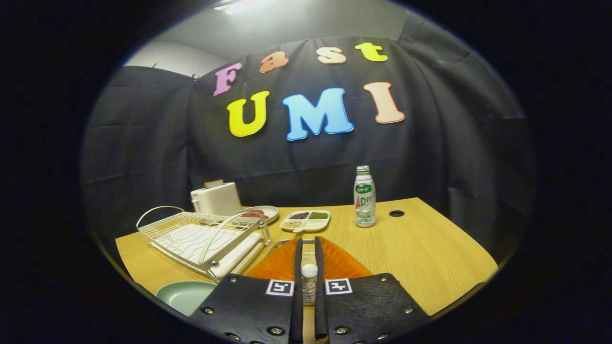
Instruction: Take the plate from the dish rack, then take the spoon from the basket and place it into the plate.
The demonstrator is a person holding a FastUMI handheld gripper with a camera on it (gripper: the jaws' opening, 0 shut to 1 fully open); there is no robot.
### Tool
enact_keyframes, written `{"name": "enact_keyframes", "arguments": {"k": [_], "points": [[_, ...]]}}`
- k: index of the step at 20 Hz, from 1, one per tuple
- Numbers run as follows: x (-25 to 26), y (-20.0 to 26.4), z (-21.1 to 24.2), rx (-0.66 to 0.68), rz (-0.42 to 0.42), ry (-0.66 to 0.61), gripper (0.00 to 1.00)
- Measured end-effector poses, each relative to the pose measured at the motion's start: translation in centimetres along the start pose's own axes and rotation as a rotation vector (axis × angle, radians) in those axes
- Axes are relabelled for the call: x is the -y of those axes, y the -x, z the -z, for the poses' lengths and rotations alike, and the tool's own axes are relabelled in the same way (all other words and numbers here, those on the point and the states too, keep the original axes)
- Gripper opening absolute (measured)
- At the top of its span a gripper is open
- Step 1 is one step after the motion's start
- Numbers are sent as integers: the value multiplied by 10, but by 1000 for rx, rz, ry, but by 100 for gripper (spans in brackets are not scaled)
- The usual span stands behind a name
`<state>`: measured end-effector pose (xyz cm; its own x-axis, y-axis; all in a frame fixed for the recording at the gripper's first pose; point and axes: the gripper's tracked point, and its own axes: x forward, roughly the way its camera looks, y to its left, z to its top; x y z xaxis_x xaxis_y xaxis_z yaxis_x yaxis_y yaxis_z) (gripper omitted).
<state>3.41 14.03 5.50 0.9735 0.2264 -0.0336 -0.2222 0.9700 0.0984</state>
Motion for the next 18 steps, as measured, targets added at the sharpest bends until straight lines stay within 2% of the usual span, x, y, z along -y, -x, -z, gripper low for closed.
{"name": "enact_keyframes", "arguments": {"k": [5,11,18], "points": [[-12,3,-9,-9,-17,30,9],[-12,12,-51,41,17,49,9],[-20,27,-99,60,5,76,9]]}}
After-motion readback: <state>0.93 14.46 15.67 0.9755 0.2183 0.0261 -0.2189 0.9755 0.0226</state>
